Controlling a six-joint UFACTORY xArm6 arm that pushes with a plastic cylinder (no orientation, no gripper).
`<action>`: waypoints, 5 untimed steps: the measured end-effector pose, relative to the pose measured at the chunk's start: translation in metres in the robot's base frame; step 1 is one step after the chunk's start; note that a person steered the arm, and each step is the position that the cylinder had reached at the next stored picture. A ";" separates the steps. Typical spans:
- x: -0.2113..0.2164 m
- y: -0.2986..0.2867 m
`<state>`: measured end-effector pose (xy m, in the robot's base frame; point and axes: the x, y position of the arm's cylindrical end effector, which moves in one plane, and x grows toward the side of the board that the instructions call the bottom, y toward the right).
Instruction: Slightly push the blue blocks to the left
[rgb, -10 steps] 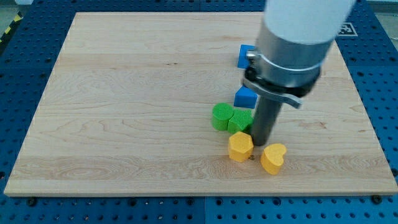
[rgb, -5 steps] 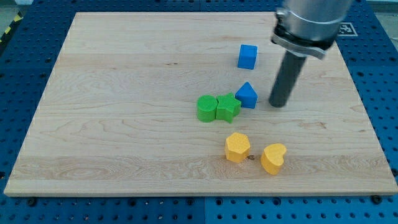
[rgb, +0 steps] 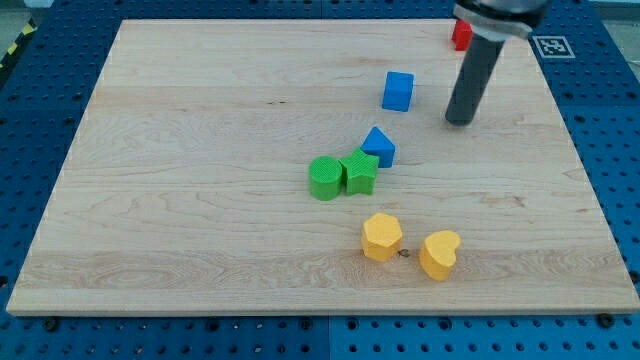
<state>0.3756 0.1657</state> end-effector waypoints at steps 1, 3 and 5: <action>-0.024 -0.018; -0.018 -0.072; -0.017 -0.083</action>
